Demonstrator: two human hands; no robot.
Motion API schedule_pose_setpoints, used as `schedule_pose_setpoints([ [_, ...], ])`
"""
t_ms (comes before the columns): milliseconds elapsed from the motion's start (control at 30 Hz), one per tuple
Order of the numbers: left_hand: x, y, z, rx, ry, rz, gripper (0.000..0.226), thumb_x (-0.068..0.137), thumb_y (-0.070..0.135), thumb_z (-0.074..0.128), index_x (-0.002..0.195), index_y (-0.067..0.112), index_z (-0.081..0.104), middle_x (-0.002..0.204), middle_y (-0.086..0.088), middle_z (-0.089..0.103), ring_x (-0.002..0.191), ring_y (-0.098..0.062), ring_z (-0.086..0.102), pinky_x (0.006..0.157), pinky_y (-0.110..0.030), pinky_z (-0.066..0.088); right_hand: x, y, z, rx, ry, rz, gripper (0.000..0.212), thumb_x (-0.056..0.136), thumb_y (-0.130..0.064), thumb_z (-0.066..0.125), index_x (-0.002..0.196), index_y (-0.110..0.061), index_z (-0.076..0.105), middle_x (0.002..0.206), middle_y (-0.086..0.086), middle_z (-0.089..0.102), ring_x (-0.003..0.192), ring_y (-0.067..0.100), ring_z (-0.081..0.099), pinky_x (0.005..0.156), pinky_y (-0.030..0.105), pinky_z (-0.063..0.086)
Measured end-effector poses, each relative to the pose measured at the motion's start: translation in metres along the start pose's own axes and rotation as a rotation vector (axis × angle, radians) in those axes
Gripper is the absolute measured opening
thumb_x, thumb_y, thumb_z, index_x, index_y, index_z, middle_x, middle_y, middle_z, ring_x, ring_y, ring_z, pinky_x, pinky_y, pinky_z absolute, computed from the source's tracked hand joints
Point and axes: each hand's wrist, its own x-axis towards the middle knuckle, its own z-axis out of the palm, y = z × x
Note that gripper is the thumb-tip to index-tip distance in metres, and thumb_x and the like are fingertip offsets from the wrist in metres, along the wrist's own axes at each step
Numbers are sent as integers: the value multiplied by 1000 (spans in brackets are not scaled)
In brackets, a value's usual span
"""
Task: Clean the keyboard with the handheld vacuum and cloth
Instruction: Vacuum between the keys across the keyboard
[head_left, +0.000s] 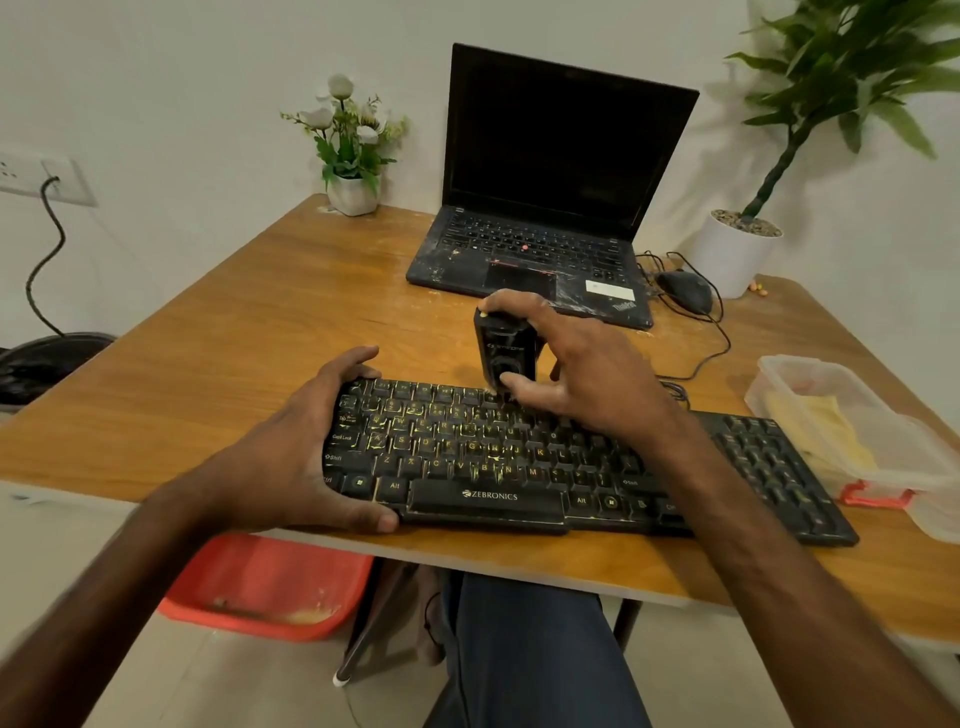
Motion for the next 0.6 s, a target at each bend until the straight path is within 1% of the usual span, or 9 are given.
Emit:
schedule_pose_setpoints([
  [67, 0, 1, 0, 0, 0, -5, 145, 35, 73, 91, 148, 60, 2, 143, 38, 27, 129, 14, 38, 112, -29, 39, 1, 1, -2, 68, 11, 15, 75, 86, -36, 73, 141, -42, 22, 110, 4, 68, 64, 1, 54, 58, 22, 52],
  [133, -1, 1, 0, 2, -2, -9, 145, 35, 74, 90, 148, 60, 1, 144, 37, 27, 130, 12, 38, 112, -31, 40, -2, -3, -1, 167, -5, -14, 74, 86, -36, 73, 141, -41, 25, 113, 4, 67, 71, 6, 63, 58, 27, 57],
  [200, 0, 1, -1, -1, -6, -15, 145, 35, 73, 91, 148, 60, 1, 144, 38, 26, 129, 11, 39, 111, -31, 41, -3, -7, 3, 117, -5, -45, 73, 87, -36, 72, 141, -41, 23, 108, 5, 68, 64, 2, 56, 55, 24, 55],
  [267, 0, 2, -1, -7, -10, -18, 145, 35, 73, 91, 148, 60, 1, 143, 39, 26, 129, 11, 40, 111, -31, 41, 1, -4, 5, 16, 19, -20, 74, 88, -37, 70, 141, -42, 19, 105, 5, 68, 63, 4, 50, 55, 20, 49],
  [333, -1, 2, -2, -11, -11, -21, 145, 35, 72, 91, 148, 60, 1, 143, 38, 26, 129, 11, 39, 112, -32, 40, 5, -4, 4, 43, 7, 8, 75, 87, -38, 70, 141, -43, 19, 110, 4, 67, 69, 4, 56, 60, 23, 52],
  [367, -1, 2, -1, -10, -9, -21, 145, 35, 72, 91, 148, 60, 1, 144, 38, 27, 130, 11, 39, 112, -32, 40, 4, -5, 5, 89, -8, 1, 74, 86, -38, 71, 141, -43, 20, 112, 3, 67, 68, -1, 56, 61, 22, 54],
  [467, -2, 2, -1, 0, 4, -14, 145, 35, 72, 92, 148, 60, 2, 147, 32, 29, 134, 2, 41, 114, -38, 40, 2, -5, 7, 117, -19, -30, 74, 86, -36, 73, 141, -43, 23, 109, 0, 68, 56, -12, 45, 57, 12, 43],
  [533, -1, 2, -1, 5, 6, -12, 145, 35, 73, 92, 148, 61, 2, 148, 31, 29, 134, 1, 41, 114, -40, 40, 4, -1, 6, 68, 6, 4, 75, 87, -36, 72, 141, -42, 21, 111, 2, 68, 60, -7, 48, 57, 11, 40],
  [600, -1, 2, 0, 9, 3, -16, 145, 34, 74, 91, 148, 60, 2, 147, 33, 28, 134, 1, 40, 113, -40, 40, 5, 0, 4, 110, 17, 33, 75, 86, -35, 73, 143, -40, 24, 114, 2, 67, 68, 1, 58, 58, 13, 46],
])
